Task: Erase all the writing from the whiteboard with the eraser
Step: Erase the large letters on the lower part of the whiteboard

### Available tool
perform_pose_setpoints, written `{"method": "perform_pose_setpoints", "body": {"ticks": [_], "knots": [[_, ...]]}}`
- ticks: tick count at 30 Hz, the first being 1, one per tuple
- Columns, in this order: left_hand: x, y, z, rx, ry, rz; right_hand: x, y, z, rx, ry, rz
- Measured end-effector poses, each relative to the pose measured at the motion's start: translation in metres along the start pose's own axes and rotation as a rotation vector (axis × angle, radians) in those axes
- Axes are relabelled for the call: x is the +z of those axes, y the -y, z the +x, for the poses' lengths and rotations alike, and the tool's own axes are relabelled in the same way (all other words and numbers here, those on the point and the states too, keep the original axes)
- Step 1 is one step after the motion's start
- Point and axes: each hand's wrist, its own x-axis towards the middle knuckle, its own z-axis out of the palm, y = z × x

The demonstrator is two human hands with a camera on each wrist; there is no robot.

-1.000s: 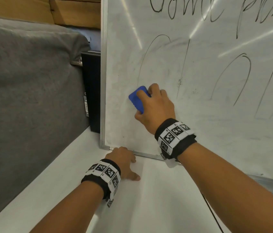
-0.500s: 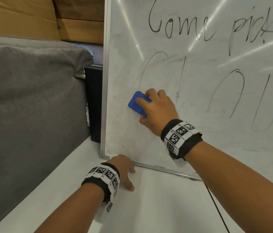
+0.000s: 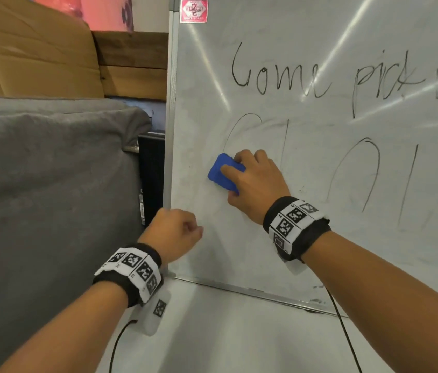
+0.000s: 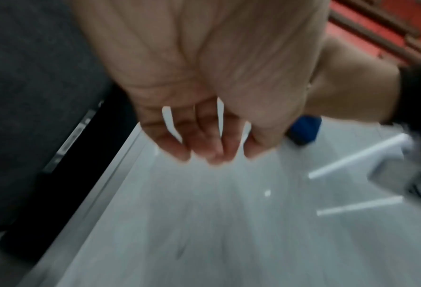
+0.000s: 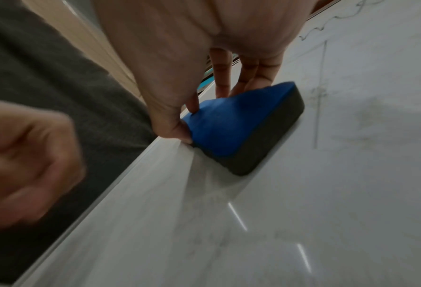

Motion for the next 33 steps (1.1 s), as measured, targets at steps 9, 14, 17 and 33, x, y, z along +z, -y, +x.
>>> {"method": "perform_pose_setpoints", "body": {"ticks": [9, 14, 17, 33], "knots": [[-0.046, -0.014, 0.064, 0.002, -0.651, -0.166, -0.008, -0.009, 0.012, -0.008, -0.056, -0.018], [-0.027, -0.014, 0.065, -0.095, -0.587, -0.346, 0.001, 0.000, 0.001, -0.097, 0.022, -0.079], [-0.018, -0.011, 0.063, -0.065, -0.538, -0.327, -0.001, -0.002, 0.001, -0.049, 0.017, -0.087], [-0.033, -0.005, 0.090, -0.277, -0.482, -0.558, -0.015, -0.012, 0.025, -0.093, 0.031, -0.161]]}}
